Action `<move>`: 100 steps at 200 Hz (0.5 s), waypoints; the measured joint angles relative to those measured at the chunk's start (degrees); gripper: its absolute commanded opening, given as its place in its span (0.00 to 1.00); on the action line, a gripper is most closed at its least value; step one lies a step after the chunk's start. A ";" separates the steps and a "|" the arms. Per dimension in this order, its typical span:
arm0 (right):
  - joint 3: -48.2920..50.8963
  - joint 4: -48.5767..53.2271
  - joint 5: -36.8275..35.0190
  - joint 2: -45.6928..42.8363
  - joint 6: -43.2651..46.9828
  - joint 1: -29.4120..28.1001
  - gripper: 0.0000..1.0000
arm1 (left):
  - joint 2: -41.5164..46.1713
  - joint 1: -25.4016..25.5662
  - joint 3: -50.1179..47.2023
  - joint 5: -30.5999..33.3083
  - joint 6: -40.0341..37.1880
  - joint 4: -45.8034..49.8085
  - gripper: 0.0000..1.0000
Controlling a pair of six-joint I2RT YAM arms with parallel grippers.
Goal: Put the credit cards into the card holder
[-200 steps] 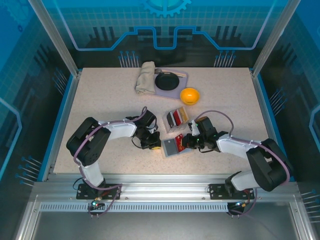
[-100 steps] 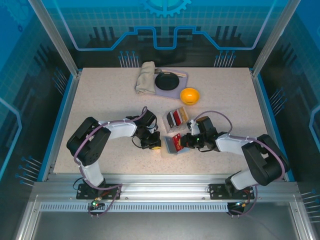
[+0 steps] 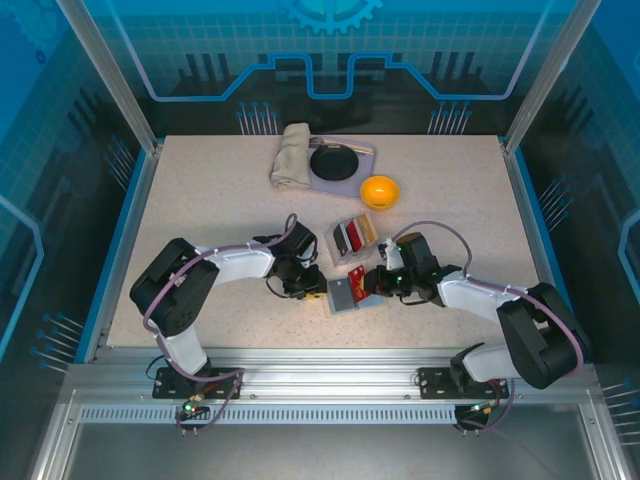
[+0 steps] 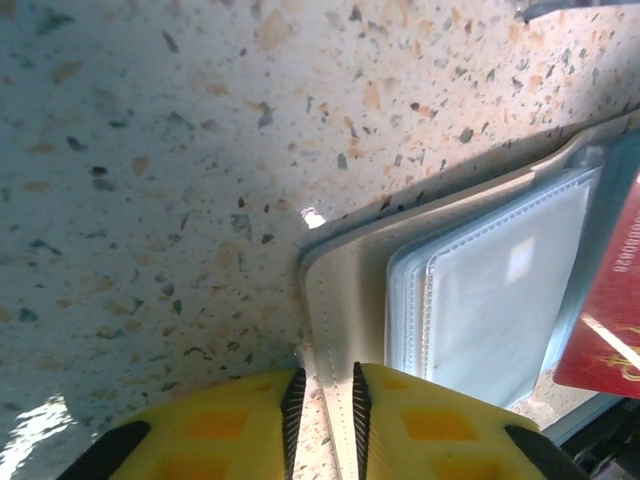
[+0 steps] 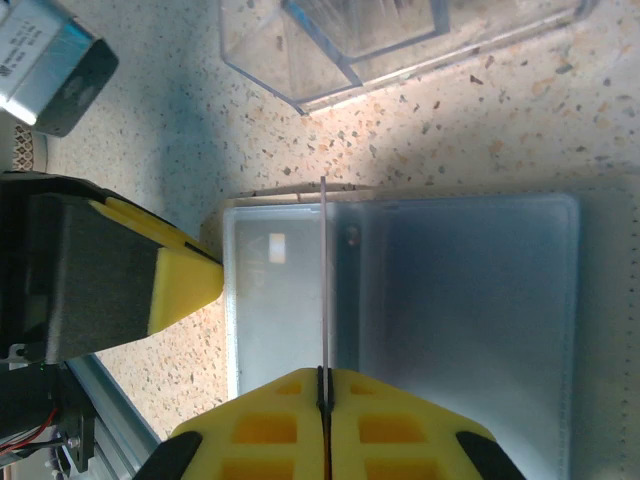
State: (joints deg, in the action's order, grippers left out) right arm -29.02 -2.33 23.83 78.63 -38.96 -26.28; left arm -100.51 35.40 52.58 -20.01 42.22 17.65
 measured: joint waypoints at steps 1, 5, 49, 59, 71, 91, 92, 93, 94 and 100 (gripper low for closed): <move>0.00 -0.04 -0.02 0.04 0.00 0.00 0.07 | 0.04 0.00 -0.04 -0.02 0.07 -0.09 0.30; 0.09 -0.24 0.02 0.31 0.00 0.00 0.07 | 0.17 0.04 -0.17 -0.07 0.07 -0.37 0.31; 0.20 -2.93 0.66 3.69 -0.07 0.04 0.07 | 1.55 -0.02 -2.12 0.02 1.60 -3.82 0.36; 0.20 -3.78 0.81 4.31 -0.24 0.04 0.07 | 1.57 -0.02 -2.16 0.00 1.81 -3.93 0.35; 0.20 -4.90 1.14 5.01 -0.57 0.09 0.07 | 1.55 -0.02 -2.16 -0.02 2.12 -3.96 0.33; 0.83 -7.06 1.73 5.44 -1.46 0.09 0.07 | 1.18 -0.13 -2.14 0.00 2.56 -3.78 0.29; 0.87 -7.17 1.75 5.44 -1.55 0.09 0.07 | 1.16 -0.13 -2.14 0.00 2.58 -3.78 0.29; 0.98 -7.28 1.77 5.44 -1.57 0.09 0.07 | 1.11 -0.15 -2.14 0.00 2.56 -3.76 0.28; 1.03 -7.34 1.77 5.44 -1.57 0.11 0.07 | 1.11 -0.17 -2.14 0.00 2.54 -3.76 0.28; 1.36 -7.96 1.95 5.46 -1.97 0.11 0.07 | 1.03 -0.31 -2.12 -0.15 2.62 -3.65 0.28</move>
State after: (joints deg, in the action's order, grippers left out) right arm -27.66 -10.28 25.78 84.09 -40.93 -26.17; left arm -99.48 35.09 50.46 -20.16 44.84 14.00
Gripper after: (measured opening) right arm 0.071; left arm 0.290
